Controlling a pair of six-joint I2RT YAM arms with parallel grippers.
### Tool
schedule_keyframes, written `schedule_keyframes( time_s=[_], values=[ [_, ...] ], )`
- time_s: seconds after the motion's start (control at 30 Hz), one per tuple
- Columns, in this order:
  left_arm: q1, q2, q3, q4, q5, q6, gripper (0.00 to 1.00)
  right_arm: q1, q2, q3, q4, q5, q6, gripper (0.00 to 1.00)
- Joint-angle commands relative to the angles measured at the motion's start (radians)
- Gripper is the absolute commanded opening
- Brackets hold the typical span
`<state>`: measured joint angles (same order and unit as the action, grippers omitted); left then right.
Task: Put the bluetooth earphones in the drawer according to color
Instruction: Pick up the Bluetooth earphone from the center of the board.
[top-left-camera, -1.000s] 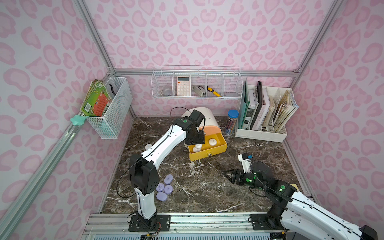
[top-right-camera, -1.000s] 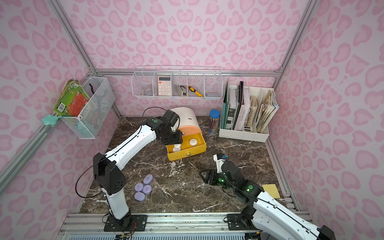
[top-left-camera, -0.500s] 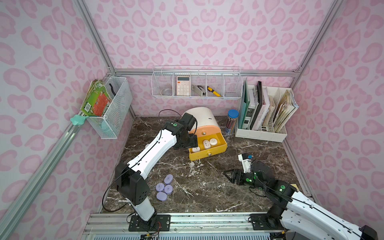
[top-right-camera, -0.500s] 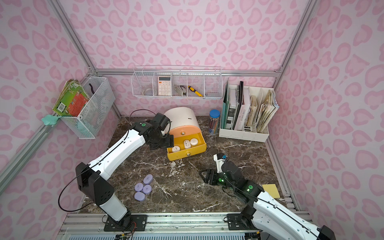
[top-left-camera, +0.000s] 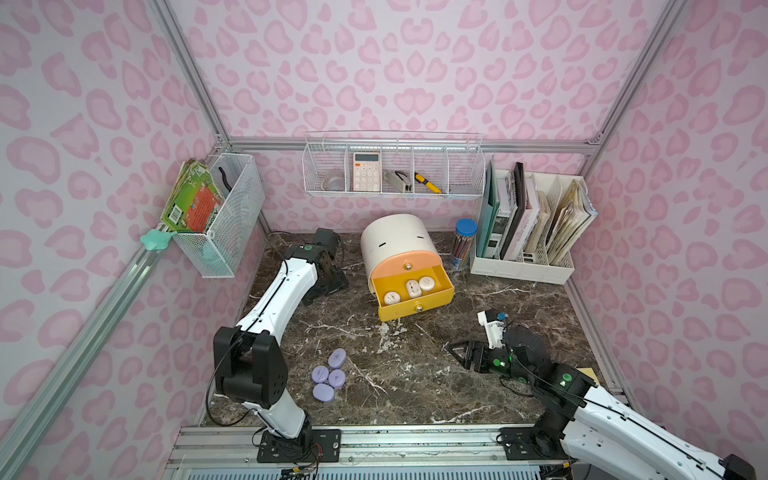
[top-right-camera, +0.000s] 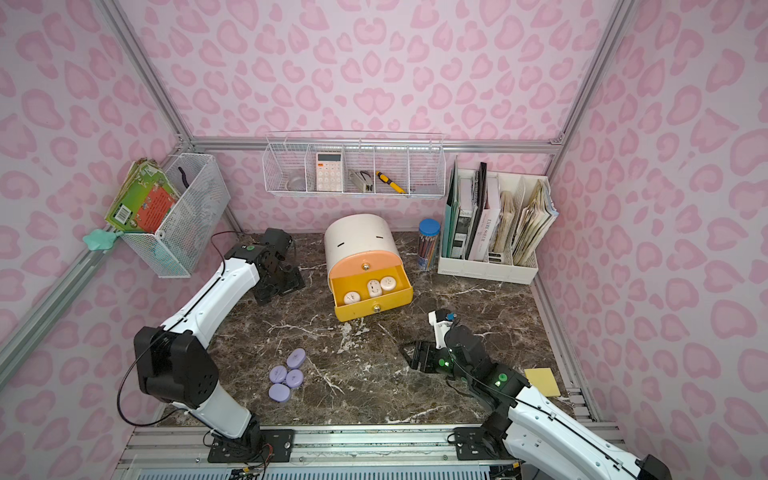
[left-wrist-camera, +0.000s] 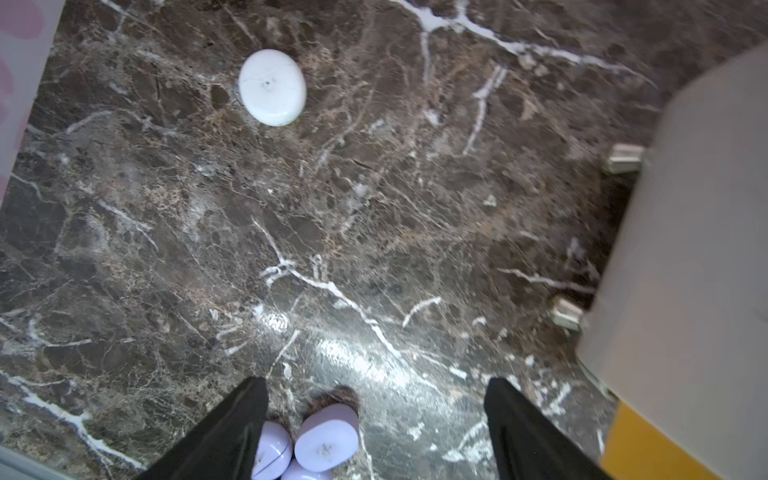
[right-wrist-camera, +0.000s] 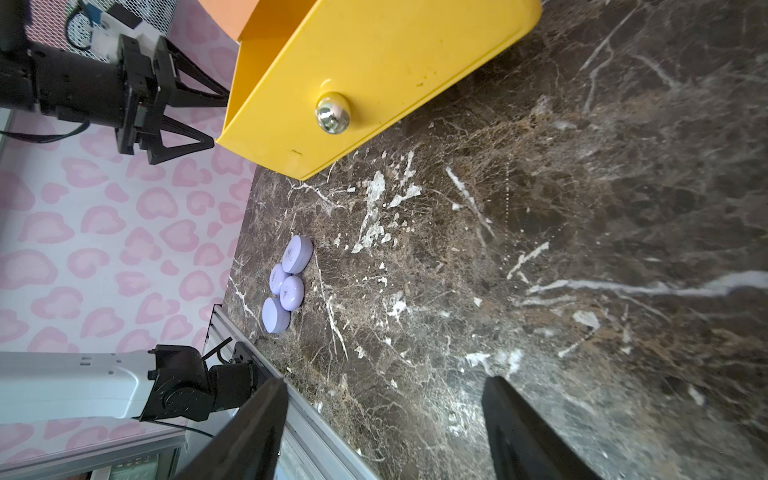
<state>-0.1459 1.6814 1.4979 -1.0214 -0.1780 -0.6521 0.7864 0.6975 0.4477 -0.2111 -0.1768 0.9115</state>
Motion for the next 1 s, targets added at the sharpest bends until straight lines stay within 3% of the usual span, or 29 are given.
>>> schedule_keyframes(
  time_s=[0.0,0.5,0.97],
  values=[
    [0.052,0.052,0.014,0.030,-0.026,-0.037,0.87,-0.004,-0.004,-0.005,0.021,-0.009,-0.009,0.78],
    [0.202,0.349,0.093,0.191,-0.081,-0.146,0.84,-0.095,0.005,-0.061,0.076,-0.125,-0.052,0.79],
    [0.280,0.439,0.102,0.266,-0.030,-0.136,0.85,-0.187,0.005,-0.089,0.089,-0.205,-0.079,0.79]
  ],
)
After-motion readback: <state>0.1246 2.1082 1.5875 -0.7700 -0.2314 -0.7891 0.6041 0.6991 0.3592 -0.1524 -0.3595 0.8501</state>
